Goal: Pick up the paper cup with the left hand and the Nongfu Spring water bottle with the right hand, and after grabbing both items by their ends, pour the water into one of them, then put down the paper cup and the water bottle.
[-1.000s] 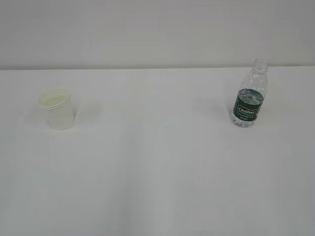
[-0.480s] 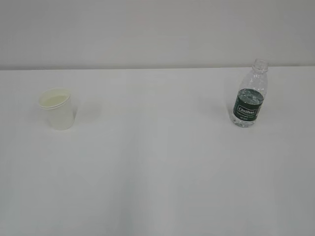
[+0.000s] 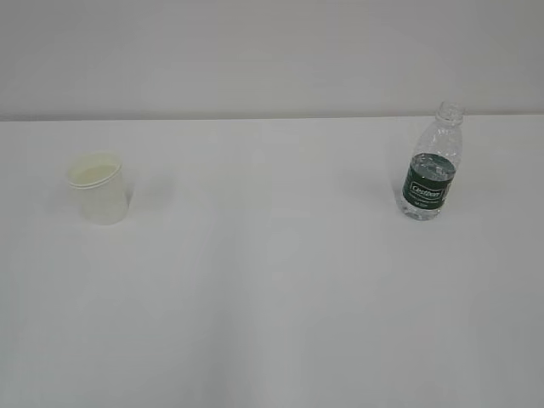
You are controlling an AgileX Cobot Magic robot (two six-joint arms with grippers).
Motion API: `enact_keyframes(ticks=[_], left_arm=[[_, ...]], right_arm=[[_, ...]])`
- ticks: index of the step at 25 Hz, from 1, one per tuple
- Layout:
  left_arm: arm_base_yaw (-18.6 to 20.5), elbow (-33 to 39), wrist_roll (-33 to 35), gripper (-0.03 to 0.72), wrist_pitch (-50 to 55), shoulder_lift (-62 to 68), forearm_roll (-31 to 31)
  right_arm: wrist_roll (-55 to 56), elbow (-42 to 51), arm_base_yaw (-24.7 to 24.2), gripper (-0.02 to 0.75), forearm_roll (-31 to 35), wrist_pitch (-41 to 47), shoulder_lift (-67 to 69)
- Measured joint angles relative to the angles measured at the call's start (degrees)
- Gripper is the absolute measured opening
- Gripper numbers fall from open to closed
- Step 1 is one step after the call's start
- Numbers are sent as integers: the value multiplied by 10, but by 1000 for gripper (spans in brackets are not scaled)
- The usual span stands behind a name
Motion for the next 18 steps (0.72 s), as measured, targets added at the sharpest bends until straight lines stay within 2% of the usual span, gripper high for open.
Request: enact_keyframes(ticks=[18], left_arm=[[0, 0, 0, 505, 0, 0, 0]], right_arm=[[1, 0, 0, 589, 0, 0, 0]])
